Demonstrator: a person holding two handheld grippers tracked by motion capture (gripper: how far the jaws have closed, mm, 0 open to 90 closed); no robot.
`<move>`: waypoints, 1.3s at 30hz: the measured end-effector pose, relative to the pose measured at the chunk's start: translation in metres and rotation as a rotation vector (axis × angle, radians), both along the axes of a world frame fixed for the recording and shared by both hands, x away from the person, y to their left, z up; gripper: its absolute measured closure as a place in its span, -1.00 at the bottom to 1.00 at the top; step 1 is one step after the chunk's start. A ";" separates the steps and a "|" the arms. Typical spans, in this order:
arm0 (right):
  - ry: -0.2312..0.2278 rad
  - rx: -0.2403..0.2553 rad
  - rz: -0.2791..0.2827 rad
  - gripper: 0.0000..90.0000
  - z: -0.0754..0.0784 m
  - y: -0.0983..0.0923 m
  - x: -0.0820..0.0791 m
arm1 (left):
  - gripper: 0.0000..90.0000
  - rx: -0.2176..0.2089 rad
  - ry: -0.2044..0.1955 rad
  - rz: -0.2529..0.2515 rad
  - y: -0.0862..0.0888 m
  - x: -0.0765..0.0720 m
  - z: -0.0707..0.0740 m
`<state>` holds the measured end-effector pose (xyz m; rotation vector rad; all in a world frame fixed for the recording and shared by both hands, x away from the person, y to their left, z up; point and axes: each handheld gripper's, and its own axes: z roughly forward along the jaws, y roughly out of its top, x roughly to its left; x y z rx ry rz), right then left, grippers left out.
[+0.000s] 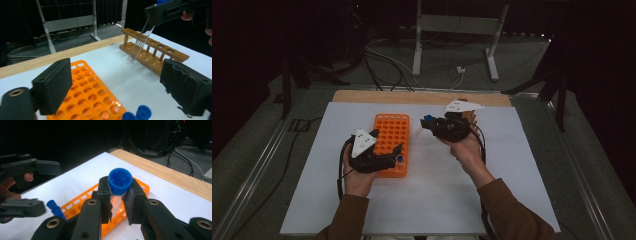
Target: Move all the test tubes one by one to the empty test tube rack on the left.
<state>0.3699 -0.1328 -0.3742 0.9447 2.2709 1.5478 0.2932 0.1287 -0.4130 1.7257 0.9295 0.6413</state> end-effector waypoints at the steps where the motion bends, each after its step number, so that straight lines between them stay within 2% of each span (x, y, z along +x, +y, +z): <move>1: 0.001 -0.001 0.005 0.71 0.000 0.001 -0.001 | -0.67 0.001 -0.002 -0.003 -0.002 0.000 0.000; 5: 0.004 -0.001 0.024 0.71 0.001 0.008 -0.004 | -0.58 0.028 -0.015 -0.007 -0.012 0.001 0.001; 10: 0.013 -0.001 0.057 0.71 0.003 0.015 -0.009 | -0.24 0.066 -0.034 -0.013 -0.025 0.001 0.002; 18: 0.008 -0.007 0.106 0.71 0.006 0.026 -0.016 | 0.16 0.060 -0.051 -0.044 -0.034 0.003 0.003; 23: 0.016 0.002 0.130 0.71 0.008 0.030 -0.019 | 0.31 0.074 -0.068 -0.052 -0.038 0.003 0.003; 32: 0.035 0.011 0.159 0.71 0.008 0.034 -0.020 | 0.58 0.074 -0.092 -0.058 -0.037 0.001 0.005; 39: 0.049 0.025 0.165 0.71 0.007 0.033 -0.019 | 0.69 0.091 -0.099 -0.067 -0.037 0.000 0.005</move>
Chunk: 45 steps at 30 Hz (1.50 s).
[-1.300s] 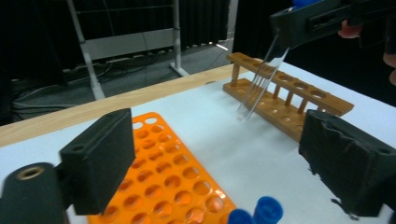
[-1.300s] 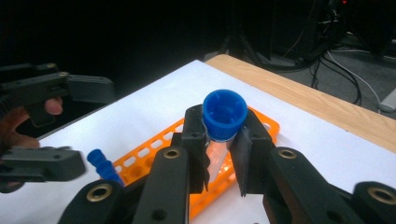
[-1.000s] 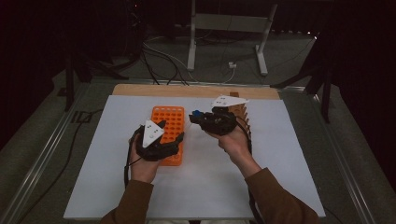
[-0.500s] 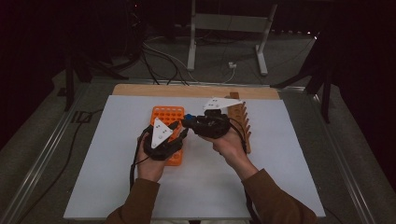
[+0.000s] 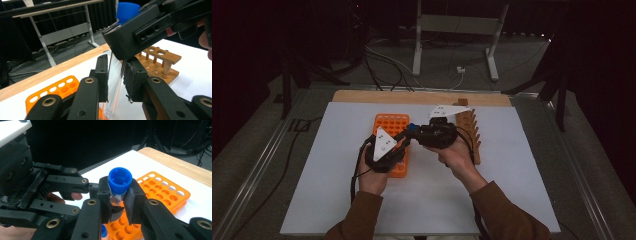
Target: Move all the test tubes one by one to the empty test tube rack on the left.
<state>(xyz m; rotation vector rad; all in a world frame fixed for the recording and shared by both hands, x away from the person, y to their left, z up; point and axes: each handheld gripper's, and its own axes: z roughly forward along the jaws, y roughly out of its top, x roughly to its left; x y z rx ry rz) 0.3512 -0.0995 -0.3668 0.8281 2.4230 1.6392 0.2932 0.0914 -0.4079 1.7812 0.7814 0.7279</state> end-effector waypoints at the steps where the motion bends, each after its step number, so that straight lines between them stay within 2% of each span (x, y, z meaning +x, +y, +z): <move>1: -0.002 -0.001 0.001 0.71 0.000 0.000 0.000 | 0.69 -0.002 -0.001 -0.001 0.000 0.000 0.000; 4: -0.017 -0.004 0.010 0.63 0.000 -0.001 0.000 | 0.73 0.002 -0.004 0.009 -0.001 0.001 -0.001; 8: -0.020 0.013 0.013 0.31 0.001 -0.006 0.001 | 0.73 -0.005 0.004 0.023 0.003 0.003 -0.002; 12: -0.025 0.008 0.017 0.09 0.001 -0.012 0.002 | 0.74 -0.018 0.010 0.037 0.008 0.004 -0.001; 21: -0.128 -0.088 -0.058 -0.50 -0.001 -0.019 -0.004 | 0.74 -0.040 0.012 0.073 0.017 0.006 0.000; 27: -0.146 -0.134 -0.080 -0.65 -0.011 -0.029 -0.004 | 0.74 -0.076 0.022 0.087 0.028 0.006 0.000; 37: -0.125 -0.118 -0.135 -0.80 -0.022 -0.056 -0.001 | 0.74 -0.140 0.029 0.119 0.052 0.004 -0.003; 45: -0.107 -0.114 -0.147 -0.91 -0.032 -0.071 -0.001 | 0.74 -0.158 0.039 0.143 0.066 0.003 -0.008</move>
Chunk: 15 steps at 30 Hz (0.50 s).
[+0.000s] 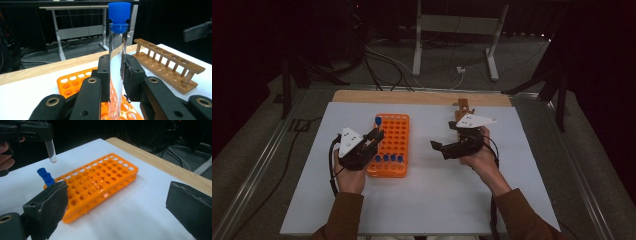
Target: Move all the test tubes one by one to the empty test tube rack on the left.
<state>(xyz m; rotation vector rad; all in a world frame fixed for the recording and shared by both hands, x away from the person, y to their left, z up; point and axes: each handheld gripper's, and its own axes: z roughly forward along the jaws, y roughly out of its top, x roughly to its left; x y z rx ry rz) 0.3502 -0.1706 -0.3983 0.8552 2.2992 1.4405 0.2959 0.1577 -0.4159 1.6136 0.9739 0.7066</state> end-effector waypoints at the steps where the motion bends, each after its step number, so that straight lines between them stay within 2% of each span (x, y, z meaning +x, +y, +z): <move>1: 0.004 0.004 -0.003 -0.92 -0.001 -0.002 0.000 | 0.74 -0.003 0.002 0.004 0.001 0.000 -0.001; 11: 0.034 0.040 -0.047 -0.95 -0.011 -0.024 -0.001 | 0.74 -0.007 0.009 0.023 0.015 -0.009 -0.011; 15: 0.033 0.054 -0.066 -0.95 -0.013 -0.032 -0.002 | 0.74 -0.003 0.017 0.029 0.020 -0.011 -0.015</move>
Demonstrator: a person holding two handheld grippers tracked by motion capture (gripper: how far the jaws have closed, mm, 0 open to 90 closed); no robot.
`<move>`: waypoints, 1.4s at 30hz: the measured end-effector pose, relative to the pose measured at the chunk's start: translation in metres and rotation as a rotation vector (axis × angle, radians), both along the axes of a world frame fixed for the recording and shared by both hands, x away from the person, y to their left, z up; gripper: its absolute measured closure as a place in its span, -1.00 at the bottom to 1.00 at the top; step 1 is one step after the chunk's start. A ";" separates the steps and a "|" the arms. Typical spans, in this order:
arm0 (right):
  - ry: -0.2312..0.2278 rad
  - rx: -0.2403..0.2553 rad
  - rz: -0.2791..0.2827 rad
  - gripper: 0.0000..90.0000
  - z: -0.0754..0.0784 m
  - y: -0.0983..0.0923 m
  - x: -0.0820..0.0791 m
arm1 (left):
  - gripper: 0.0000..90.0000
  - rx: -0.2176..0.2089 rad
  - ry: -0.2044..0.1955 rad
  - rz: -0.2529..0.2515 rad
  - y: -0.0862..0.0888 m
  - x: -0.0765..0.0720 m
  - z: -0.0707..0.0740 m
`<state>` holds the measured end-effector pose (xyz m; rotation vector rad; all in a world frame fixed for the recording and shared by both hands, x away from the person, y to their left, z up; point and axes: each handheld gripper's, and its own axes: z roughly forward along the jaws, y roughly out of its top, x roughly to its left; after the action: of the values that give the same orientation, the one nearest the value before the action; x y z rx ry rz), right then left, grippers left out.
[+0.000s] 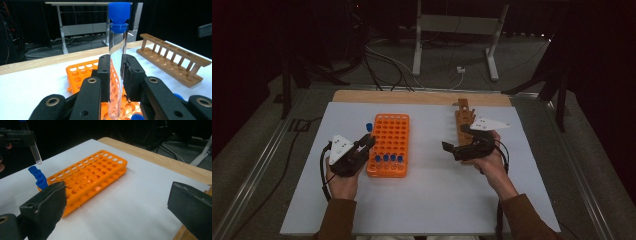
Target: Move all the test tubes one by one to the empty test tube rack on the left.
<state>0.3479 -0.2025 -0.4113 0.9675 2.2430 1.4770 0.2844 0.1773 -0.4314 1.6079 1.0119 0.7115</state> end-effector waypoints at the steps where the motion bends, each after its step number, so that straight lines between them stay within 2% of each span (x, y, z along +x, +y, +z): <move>1: 0.000 0.004 -0.004 -0.95 0.000 -0.002 -0.001 | 0.74 0.001 0.002 0.000 0.001 -0.001 -0.001; 13: -0.022 0.003 -0.075 -0.95 -0.009 -0.028 -0.010 | 0.74 0.014 0.027 0.007 0.005 -0.004 -0.017; 21: -0.034 0.024 -0.094 -0.95 -0.011 -0.037 -0.017 | 0.74 0.026 0.049 0.001 0.006 -0.007 -0.027; 29: -0.025 0.034 -0.108 -0.94 -0.012 -0.043 -0.018 | 0.74 0.008 0.075 -0.004 0.010 -0.007 -0.038; 35: -0.024 0.040 -0.116 -0.94 -0.012 -0.045 -0.018 | 0.74 0.005 0.074 -0.014 0.009 -0.007 -0.040; 42: -0.018 0.036 -0.118 -0.94 -0.014 -0.047 -0.018 | 0.74 0.031 0.085 -0.038 0.009 -0.008 -0.045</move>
<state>0.3300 -0.2499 -0.4249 1.0734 2.1146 1.4733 0.2761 0.1864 -0.4766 1.6923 1.0331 0.6408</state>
